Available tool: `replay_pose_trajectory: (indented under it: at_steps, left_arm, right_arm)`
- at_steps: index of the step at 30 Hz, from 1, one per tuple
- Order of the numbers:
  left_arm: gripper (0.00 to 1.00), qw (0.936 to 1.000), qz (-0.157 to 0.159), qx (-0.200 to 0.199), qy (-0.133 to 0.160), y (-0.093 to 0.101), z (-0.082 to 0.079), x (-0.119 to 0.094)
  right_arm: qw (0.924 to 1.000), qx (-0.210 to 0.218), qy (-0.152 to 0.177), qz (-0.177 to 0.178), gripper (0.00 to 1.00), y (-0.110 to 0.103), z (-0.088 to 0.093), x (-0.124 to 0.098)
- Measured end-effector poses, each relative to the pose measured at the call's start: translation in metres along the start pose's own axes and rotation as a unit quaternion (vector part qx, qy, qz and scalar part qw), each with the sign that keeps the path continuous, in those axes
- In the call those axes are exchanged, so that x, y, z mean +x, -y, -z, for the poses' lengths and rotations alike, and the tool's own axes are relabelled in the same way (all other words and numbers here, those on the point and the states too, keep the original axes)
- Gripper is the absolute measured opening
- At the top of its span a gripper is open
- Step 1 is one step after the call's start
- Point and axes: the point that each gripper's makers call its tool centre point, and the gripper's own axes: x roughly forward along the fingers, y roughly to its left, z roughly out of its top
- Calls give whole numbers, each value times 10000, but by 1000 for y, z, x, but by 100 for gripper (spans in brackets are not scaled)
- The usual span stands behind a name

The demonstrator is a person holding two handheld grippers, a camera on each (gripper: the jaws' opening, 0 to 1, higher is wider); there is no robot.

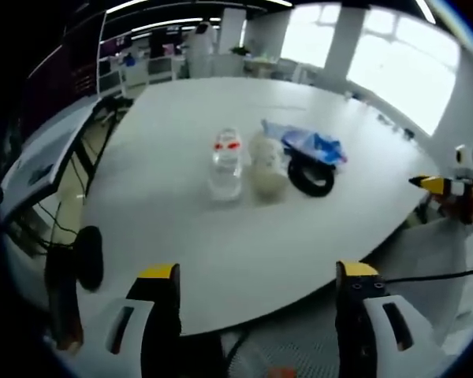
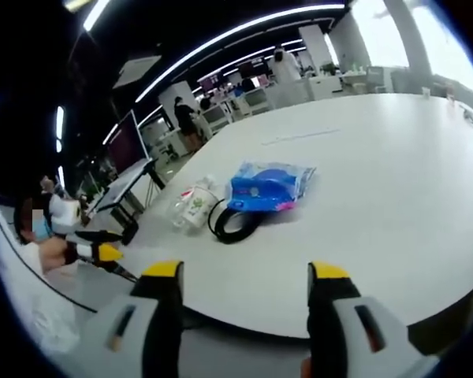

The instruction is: Arrange the tabletop items into an orderly group along one side of the table until the central work area is clear of visible clutter.

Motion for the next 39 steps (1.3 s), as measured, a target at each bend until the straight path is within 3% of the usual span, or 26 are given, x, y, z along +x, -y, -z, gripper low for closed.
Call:
replay_pose_trajectory:
  at_steps: [24, 39]
  left_arm:
    - [77, 9993, 142, 354, 19, 4, -34, 30]
    - [76, 9980, 344, 525, -33, 20, -53, 59]
  right_arm:
    - [9976, -472, -143, -477, 62, -30, -24, 25]
    - [9970, -508, -250, -530, 62, -32, -15, 20]
